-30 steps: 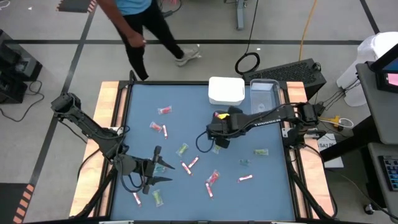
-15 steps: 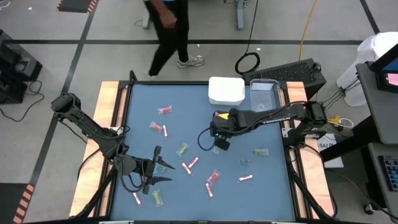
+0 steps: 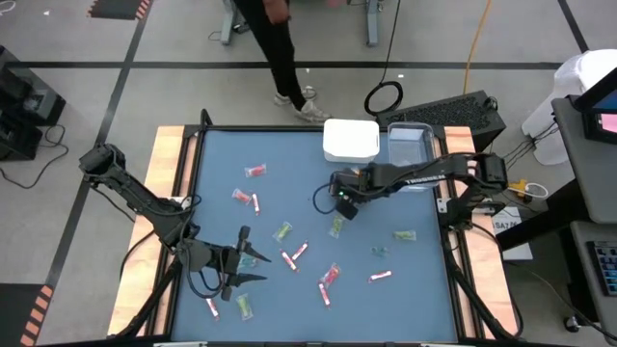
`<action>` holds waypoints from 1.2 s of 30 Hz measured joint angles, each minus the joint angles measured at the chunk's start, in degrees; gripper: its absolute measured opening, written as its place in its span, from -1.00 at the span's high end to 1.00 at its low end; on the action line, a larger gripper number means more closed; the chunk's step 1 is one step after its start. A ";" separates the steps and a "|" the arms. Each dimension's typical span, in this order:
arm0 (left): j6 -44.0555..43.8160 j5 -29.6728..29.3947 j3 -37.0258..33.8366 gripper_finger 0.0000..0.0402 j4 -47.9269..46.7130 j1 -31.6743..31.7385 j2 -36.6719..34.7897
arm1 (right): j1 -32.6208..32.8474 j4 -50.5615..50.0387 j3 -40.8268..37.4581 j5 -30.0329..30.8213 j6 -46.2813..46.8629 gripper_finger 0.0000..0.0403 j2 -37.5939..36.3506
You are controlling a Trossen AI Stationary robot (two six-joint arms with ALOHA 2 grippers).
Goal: Sort candy
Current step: Put the yellow candy into the green bin
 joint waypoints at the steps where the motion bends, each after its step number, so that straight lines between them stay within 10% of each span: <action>1: 0.00 0.00 0.00 -0.02 0.00 0.00 0.00 | -0.20 1.64 -1.84 -0.01 0.72 1.00 0.00; 36: 0.07 0.24 0.00 -0.02 0.25 0.00 0.04 | -1.08 -0.42 3.75 6.32 0.40 1.00 2.85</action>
